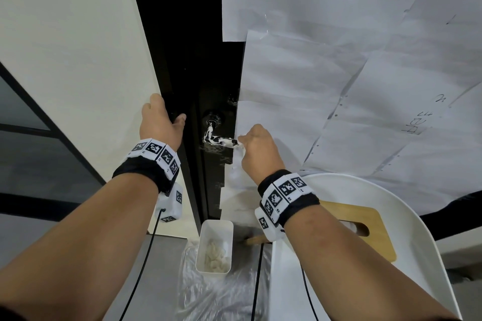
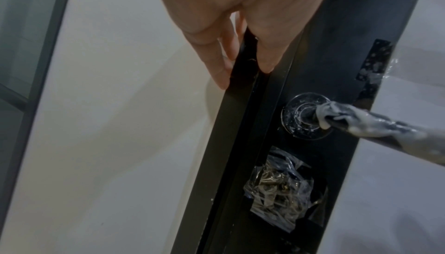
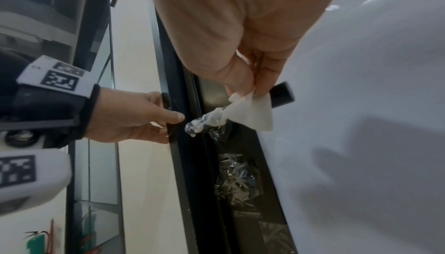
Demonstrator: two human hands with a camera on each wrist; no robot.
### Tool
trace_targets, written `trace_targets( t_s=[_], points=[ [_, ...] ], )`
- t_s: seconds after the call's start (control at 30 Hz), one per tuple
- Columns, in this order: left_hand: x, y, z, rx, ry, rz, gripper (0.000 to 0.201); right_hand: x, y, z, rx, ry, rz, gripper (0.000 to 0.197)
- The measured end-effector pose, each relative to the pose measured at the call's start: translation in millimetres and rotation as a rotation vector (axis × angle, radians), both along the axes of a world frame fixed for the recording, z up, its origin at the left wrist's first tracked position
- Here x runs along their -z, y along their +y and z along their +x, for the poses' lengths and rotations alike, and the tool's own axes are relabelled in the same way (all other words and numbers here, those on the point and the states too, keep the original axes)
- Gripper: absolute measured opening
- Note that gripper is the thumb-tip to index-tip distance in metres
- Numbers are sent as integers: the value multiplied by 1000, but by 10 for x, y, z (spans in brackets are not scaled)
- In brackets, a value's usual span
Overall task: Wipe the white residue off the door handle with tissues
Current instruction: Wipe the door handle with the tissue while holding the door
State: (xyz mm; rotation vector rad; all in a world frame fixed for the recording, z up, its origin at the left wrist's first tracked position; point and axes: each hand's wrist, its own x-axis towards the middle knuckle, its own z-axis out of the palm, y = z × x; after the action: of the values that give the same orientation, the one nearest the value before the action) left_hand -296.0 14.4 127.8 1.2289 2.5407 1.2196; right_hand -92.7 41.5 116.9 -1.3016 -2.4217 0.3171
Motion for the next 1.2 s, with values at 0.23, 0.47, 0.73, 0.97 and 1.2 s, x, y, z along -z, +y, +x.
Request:
trace_targets(
  t_s=[0.23, 0.47, 0.73, 0.97, 1.2],
  points=[
    [2, -12, -10, 13, -2, 4, 37, 201, -140, -39, -154, -22, -27, 29],
    [3, -14, 3, 9, -2, 11, 36, 286, -177, 192, 94, 114, -309, 33],
    [-10, -18, 21, 10, -1, 19, 36, 376, -72, 294, 440, 572, -684, 33],
    [-10, -23, 27, 7, -7, 14, 36, 226, -5, 228, 526, 1025, -892, 27],
    [-1, -16, 19, 5, -3, 12, 36, 118, -27, 73, 555, 1355, -1140, 23]
  ],
)
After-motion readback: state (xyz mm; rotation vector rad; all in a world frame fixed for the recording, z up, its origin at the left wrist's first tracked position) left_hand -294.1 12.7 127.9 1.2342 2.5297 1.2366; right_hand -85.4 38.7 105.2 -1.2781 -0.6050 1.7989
